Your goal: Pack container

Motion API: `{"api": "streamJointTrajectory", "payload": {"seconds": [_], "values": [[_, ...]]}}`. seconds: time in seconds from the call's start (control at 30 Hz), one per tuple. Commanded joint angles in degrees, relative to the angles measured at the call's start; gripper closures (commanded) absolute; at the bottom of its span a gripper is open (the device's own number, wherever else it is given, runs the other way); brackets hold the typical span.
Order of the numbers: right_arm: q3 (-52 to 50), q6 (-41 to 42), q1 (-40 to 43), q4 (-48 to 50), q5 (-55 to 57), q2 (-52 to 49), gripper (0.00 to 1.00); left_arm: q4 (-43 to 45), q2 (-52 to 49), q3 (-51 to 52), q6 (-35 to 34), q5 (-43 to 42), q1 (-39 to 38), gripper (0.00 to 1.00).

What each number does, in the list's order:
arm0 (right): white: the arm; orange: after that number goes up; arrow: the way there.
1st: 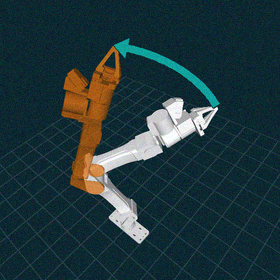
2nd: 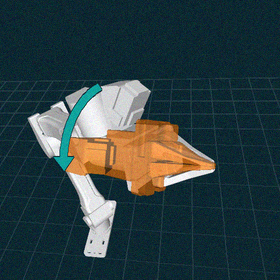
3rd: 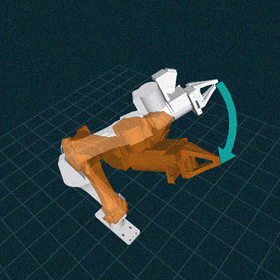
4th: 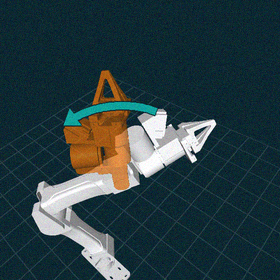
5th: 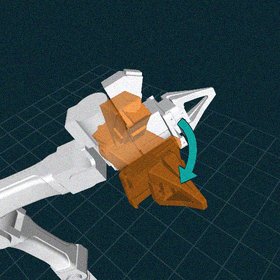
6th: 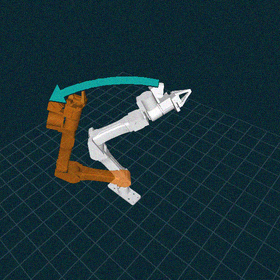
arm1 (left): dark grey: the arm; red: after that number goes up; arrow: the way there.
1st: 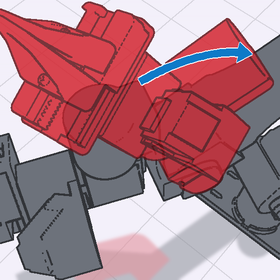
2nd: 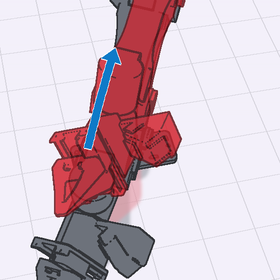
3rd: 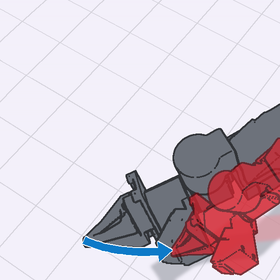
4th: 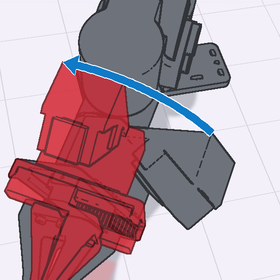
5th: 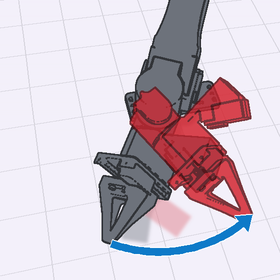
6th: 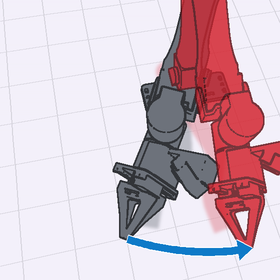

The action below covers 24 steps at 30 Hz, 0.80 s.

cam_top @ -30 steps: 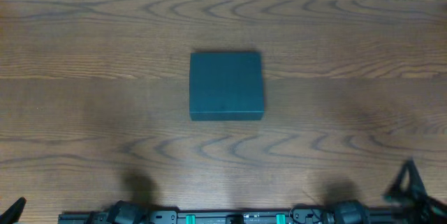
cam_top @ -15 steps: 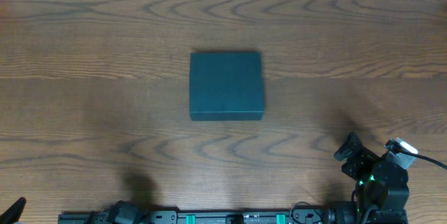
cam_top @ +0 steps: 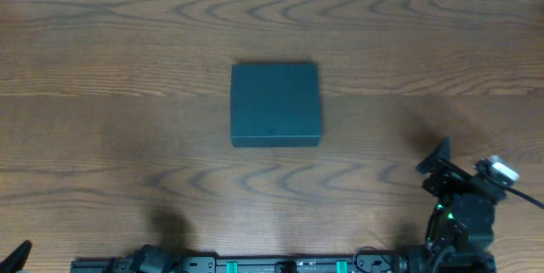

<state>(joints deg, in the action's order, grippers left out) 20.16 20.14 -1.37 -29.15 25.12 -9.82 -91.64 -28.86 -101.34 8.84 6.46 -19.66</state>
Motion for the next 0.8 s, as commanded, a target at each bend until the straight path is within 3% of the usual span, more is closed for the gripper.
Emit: {"api": "streamJointTrajectory", "payload": {"seconds": [0.0, 0.1, 0.2, 0.77], "values": [[-1.11, -8.57, 0.5, 0.22, -8.7, 0.46, 0.01, -0.13, -0.2, 0.0, -0.11, 0.85, -0.04, 0.02], [-1.18, -19.85, 1.16, -0.7, -14.25, 0.46, 0.01, -0.13, -0.2, 0.0, -0.11, 0.85, -0.04, 0.02], [-1.22, -24.63, 1.75, -0.87, -15.98, 0.46, 0.01, -0.13, -0.2, 0.0, -0.11, 0.85, -0.04, 0.02], [-10.45, -24.92, 1.92, 2.78, -24.22, 8.48, 0.01, -0.13, -0.2, 0.0, -0.11, 0.85, -0.04, 0.02]]}}
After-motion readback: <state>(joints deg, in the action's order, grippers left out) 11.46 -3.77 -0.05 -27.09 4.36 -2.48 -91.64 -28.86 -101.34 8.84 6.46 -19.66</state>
